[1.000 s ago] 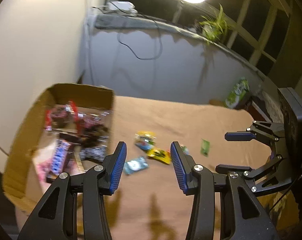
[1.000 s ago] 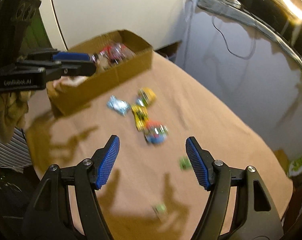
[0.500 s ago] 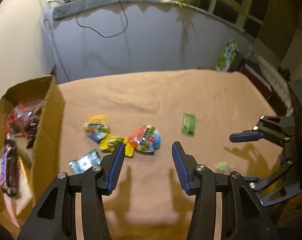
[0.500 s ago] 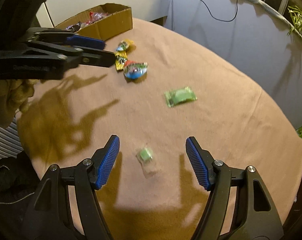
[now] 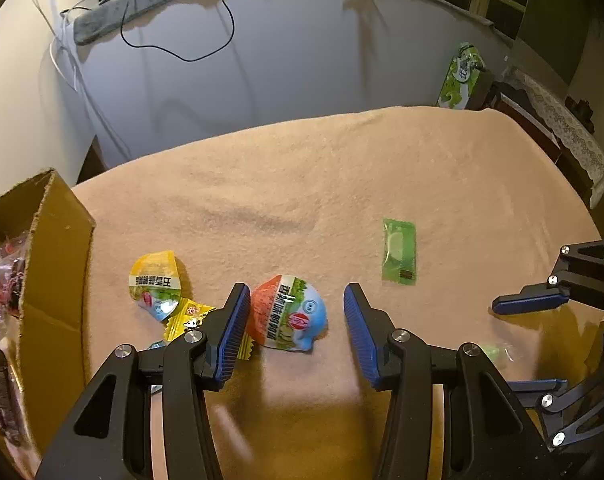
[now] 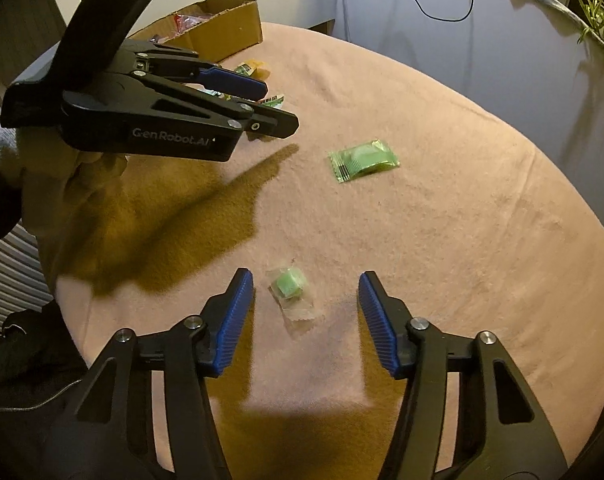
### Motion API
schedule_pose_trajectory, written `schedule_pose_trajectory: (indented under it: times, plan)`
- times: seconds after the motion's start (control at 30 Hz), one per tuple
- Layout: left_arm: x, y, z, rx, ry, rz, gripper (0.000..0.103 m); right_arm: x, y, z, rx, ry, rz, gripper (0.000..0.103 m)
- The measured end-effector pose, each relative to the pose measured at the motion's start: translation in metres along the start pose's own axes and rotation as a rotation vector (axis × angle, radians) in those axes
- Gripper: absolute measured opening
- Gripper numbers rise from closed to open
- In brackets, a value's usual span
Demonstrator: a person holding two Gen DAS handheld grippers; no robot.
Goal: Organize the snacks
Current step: 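Grasp the blue-white candy pack with the left gripper while the right grasps a small green packet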
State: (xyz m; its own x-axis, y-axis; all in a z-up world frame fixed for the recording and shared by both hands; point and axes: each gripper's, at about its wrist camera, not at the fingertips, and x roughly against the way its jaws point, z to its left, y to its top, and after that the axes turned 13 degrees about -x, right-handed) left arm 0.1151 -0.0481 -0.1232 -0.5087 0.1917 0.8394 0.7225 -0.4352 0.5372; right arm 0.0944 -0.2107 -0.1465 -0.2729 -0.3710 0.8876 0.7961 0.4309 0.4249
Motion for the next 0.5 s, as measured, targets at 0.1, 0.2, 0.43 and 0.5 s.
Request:
schedule_pose_trajectory:
  times: [0.1, 0.2, 0.43, 0.5]
  plan:
    - [-0.0016, -0.0024, 0.0006, 0.0, 0.002, 0.005, 0.048, -0.0006, -0.001, 0.0008, -0.002, 0.003, 0.003, 0.047]
    - [-0.0043, -0.0028, 0.002, 0.009, -0.006, 0.003, 0.047, -0.0036, -0.0014, 0.0034, 0.006, 0.001, 0.01, 0.043]
    - [-0.0079, -0.0049, 0.0022, -0.007, -0.003, 0.002, 0.04, -0.0062, -0.0021, 0.0067, 0.012, -0.009, 0.012, 0.028]
    - [-0.0075, -0.0052, 0.0008, -0.008, -0.005, -0.005, 0.039, -0.0069, -0.0012, 0.0065, 0.008, -0.004, 0.014, 0.024]
